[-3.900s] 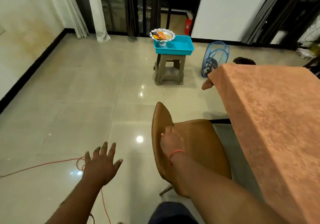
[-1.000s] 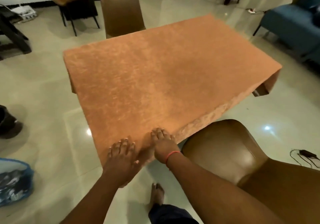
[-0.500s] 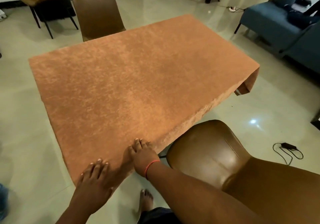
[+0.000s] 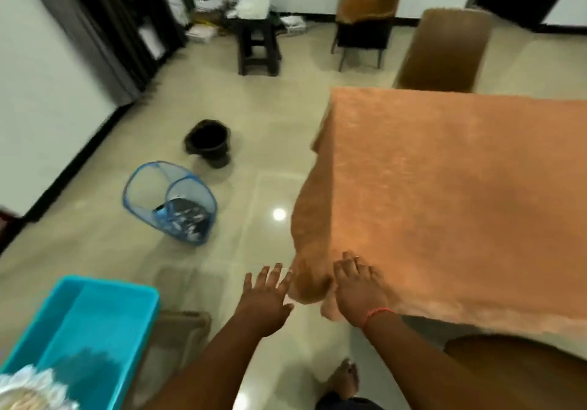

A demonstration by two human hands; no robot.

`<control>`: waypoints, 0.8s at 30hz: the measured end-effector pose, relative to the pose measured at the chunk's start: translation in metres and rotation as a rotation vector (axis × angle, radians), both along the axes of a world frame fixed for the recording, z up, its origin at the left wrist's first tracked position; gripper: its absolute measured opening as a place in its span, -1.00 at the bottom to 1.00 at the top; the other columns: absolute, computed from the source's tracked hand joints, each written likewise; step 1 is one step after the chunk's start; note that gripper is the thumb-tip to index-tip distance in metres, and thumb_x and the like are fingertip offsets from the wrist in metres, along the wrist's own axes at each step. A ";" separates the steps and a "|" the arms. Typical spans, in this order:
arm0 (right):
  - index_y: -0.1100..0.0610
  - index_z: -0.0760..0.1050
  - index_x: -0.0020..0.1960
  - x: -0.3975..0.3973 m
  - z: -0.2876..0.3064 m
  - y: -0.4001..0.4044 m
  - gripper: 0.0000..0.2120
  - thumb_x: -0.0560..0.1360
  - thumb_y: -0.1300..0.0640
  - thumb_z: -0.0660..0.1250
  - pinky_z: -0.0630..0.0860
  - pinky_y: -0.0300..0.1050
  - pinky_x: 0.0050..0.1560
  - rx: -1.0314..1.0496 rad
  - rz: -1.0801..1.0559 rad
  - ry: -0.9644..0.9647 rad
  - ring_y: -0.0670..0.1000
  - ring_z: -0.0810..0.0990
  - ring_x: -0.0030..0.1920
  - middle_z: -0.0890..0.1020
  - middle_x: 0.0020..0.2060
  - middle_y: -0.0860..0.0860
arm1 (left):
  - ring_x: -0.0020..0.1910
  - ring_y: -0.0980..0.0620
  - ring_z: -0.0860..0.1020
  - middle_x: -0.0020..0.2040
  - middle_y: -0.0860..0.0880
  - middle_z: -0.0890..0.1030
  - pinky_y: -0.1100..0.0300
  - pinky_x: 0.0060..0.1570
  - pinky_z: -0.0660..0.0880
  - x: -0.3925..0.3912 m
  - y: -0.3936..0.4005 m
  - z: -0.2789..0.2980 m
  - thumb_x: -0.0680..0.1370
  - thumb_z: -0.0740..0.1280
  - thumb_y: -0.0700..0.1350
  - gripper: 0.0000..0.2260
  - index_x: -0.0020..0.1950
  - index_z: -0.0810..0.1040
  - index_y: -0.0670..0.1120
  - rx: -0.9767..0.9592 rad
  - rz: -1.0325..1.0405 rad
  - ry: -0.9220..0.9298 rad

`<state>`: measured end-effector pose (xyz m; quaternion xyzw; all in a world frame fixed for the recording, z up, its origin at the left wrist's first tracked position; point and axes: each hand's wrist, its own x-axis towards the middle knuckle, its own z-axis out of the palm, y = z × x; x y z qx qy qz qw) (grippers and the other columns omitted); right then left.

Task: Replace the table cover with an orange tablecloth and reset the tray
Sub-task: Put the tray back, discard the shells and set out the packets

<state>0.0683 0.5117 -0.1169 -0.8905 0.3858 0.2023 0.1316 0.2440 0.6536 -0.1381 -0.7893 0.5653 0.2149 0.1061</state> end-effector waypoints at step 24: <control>0.01 -0.03 0.62 0.389 -0.030 0.407 -0.37 0.64 -0.19 0.05 0.12 0.19 0.53 0.007 0.949 0.055 0.15 0.02 0.60 -0.08 0.62 0.08 | 0.59 -0.18 -0.05 0.63 -0.05 -0.07 -0.31 0.48 -0.09 0.207 0.526 -0.020 0.40 -0.27 0.44 -0.18 0.61 -0.08 0.11 -0.018 1.206 0.033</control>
